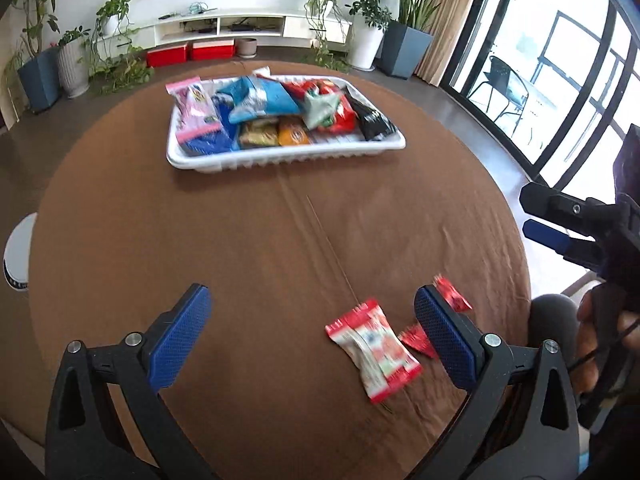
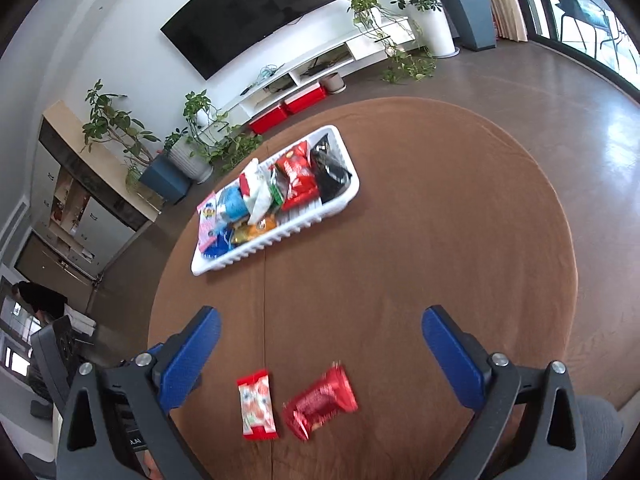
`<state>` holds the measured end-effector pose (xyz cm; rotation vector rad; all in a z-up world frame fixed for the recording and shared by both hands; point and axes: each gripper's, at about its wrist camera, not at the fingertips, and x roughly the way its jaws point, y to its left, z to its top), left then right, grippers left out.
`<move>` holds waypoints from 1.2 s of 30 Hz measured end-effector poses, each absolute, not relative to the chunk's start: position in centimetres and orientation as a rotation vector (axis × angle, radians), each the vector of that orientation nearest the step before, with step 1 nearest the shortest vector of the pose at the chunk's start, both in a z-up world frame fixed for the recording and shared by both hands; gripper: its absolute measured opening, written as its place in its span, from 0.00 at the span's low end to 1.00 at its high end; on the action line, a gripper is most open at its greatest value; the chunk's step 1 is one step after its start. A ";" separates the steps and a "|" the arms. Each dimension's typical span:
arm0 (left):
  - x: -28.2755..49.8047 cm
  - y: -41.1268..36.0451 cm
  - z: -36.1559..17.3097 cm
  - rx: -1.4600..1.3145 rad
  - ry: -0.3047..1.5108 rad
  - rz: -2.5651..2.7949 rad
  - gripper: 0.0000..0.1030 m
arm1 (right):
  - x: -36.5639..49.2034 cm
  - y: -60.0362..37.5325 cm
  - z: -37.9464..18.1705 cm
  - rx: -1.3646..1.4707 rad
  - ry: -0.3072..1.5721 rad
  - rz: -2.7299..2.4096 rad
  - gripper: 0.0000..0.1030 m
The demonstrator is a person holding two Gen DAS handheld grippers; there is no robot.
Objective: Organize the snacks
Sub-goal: 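Withdraw both tools from the tray toward the two small red snacks, then grasp the red-and-white snack with the left tool while the right tool grasps the red foil snack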
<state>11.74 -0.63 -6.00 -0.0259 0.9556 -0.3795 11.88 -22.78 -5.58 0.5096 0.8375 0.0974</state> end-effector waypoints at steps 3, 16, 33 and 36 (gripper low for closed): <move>9.8 -1.7 -6.5 0.002 0.969 -0.377 1.00 | 10.0 -22.2 -6.0 0.482 0.826 0.096 1.00; 10.5 -4.6 -8.9 0.103 1.031 -0.320 0.98 | 6.3 -23.5 -9.1 0.523 0.875 0.060 0.99; 12.2 -5.2 -11.2 0.174 1.063 -0.336 0.61 | 5.9 -23.0 -9.5 0.496 0.885 0.071 0.96; 12.2 -5.1 -11.1 0.181 1.057 -0.351 0.54 | 6.0 -22.6 -9.6 0.487 0.894 0.077 0.95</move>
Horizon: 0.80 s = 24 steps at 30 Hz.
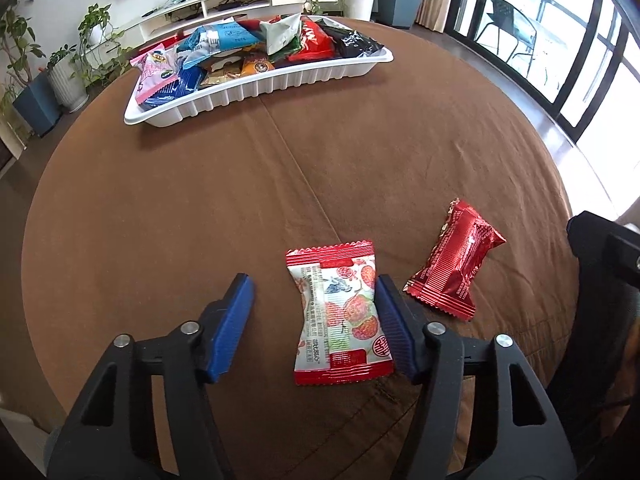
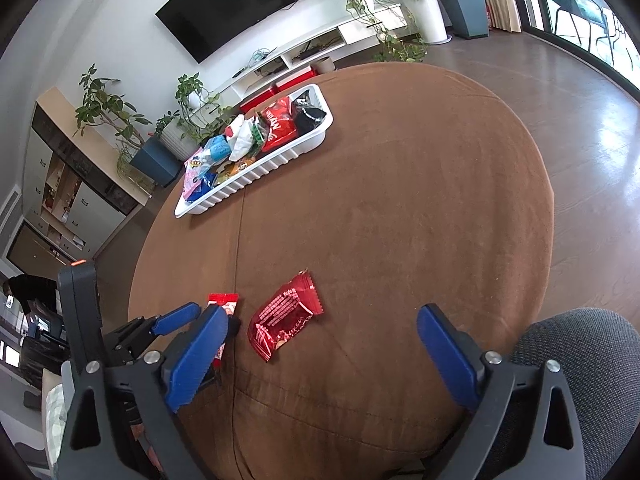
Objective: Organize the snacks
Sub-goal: 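Grasp the red-and-white snack with the left tool while the right tool grasps the red foil snack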
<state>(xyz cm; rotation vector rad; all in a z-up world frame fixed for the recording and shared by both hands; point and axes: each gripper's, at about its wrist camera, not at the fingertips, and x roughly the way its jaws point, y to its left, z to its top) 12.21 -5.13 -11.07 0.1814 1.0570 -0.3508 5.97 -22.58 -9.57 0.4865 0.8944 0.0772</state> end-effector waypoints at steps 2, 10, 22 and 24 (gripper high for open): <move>12.2 -5.3 -11.0 0.193 1.053 -0.368 0.48 | 6.0 -22.3 -9.6 0.474 0.901 0.082 0.94; 11.7 -5.0 -10.8 0.194 1.049 -0.424 0.32 | 6.1 -21.2 -9.7 0.441 0.929 0.092 0.93; 11.1 -2.7 -10.1 0.133 1.031 -0.446 0.30 | 7.2 -18.8 -10.5 0.376 0.993 0.122 0.85; 10.8 -2.0 -9.9 0.110 1.025 -0.442 0.30 | 7.6 -18.3 -10.7 0.367 1.010 0.126 0.83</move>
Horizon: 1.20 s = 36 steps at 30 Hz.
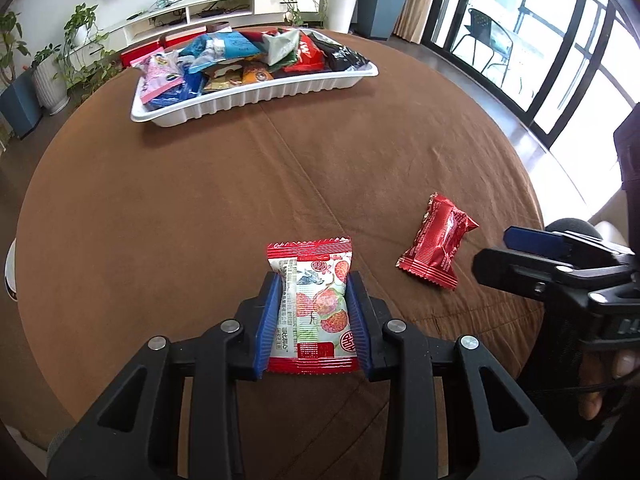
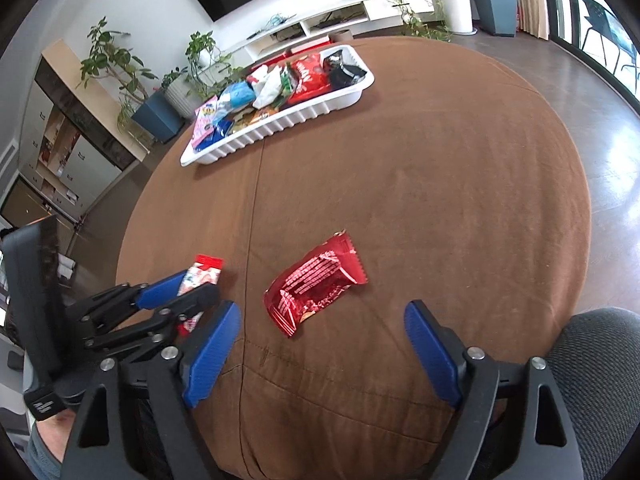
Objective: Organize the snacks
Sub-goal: 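Grasp the red-and-white snack with the left tool while the right tool grasps the red foil snack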
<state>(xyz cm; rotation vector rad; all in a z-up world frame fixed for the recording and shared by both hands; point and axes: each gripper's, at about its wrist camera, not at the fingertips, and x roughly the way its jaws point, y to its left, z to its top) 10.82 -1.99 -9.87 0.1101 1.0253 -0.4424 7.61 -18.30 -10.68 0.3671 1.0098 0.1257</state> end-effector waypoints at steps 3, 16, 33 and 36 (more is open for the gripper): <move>10.3 -0.9 -9.5 0.088 1.018 -0.437 0.30 | 8.3 -17.3 -11.2 0.352 1.041 0.141 0.79; 10.0 0.7 -9.6 0.027 1.007 -0.435 0.30 | 11.7 -14.5 -11.8 0.248 1.054 0.196 0.68; 10.2 0.5 -9.9 0.026 1.004 -0.415 0.30 | 11.9 -12.4 -12.2 -0.058 1.024 0.138 0.38; 10.1 0.5 -9.9 0.030 1.003 -0.410 0.30 | 11.8 -12.3 -12.2 -0.080 1.024 0.137 0.34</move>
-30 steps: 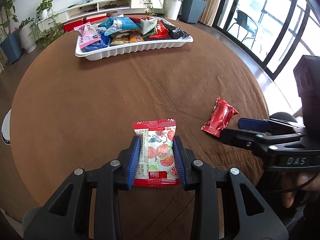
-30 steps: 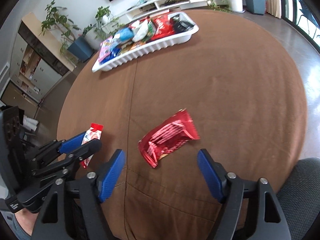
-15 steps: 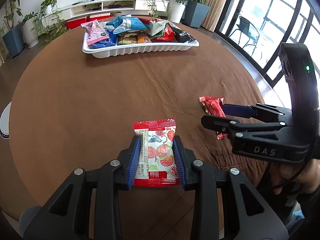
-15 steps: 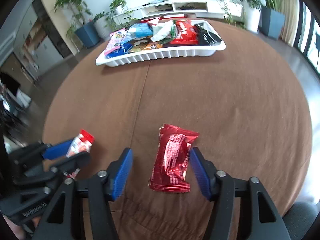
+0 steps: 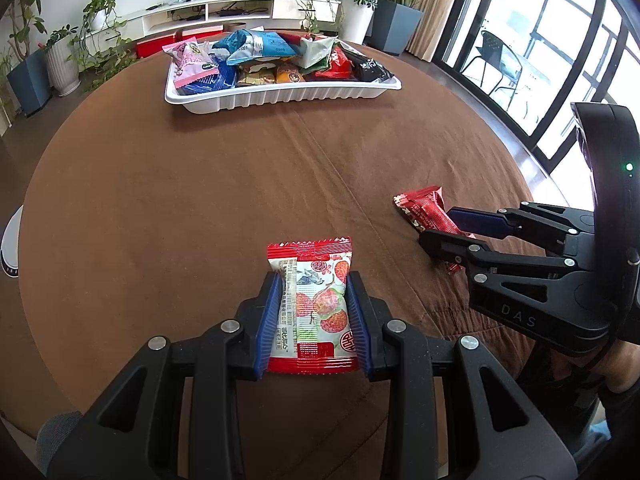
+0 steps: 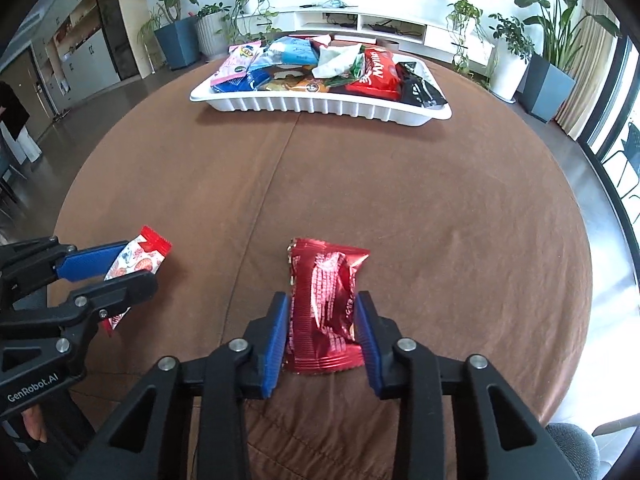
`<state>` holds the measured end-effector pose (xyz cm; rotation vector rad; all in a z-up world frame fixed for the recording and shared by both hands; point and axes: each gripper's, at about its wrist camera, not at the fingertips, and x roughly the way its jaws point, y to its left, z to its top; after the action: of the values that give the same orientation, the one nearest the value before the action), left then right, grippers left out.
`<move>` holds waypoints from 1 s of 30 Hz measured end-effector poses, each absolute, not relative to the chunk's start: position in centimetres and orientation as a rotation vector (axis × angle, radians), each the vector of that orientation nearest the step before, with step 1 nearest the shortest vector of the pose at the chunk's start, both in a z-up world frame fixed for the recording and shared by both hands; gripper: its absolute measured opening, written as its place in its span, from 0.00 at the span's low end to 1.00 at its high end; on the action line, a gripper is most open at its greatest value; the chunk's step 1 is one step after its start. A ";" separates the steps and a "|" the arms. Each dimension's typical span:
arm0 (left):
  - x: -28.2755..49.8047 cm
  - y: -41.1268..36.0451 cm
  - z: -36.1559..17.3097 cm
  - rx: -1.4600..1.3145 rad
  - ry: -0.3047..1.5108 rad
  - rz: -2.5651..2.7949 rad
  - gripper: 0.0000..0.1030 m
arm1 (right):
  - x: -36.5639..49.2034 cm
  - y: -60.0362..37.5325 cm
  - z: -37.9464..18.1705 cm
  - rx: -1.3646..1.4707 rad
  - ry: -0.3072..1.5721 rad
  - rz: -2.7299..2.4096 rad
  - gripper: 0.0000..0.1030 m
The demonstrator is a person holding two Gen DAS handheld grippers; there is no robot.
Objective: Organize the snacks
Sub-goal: 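Grasp the red-and-white snack with the left tool while the right tool grasps the red foil snack, then carry both red snacks into the tray and open both tools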
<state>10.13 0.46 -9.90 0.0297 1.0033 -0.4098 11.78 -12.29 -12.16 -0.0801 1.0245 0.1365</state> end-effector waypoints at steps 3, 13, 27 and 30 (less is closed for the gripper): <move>10.2 0.4 -10.0 0.032 1.002 -0.407 0.30 | 11.7 -12.4 -12.1 -0.081 1.027 0.143 0.31; 10.2 0.4 -10.1 0.034 1.000 -0.406 0.30 | 11.0 -13.1 -11.6 -0.029 1.018 0.161 0.21; 11.5 1.1 -8.7 -0.024 0.976 -0.420 0.30 | 11.2 -16.0 -9.4 0.153 0.997 0.209 0.20; 12.5 1.5 -7.6 -0.039 0.955 -0.417 0.30 | 12.0 -17.2 -8.1 0.198 0.978 0.211 0.20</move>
<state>12.51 1.55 -7.61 -0.0391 0.9549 -0.4170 12.00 -17.24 -8.11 0.1975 0.9776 0.2115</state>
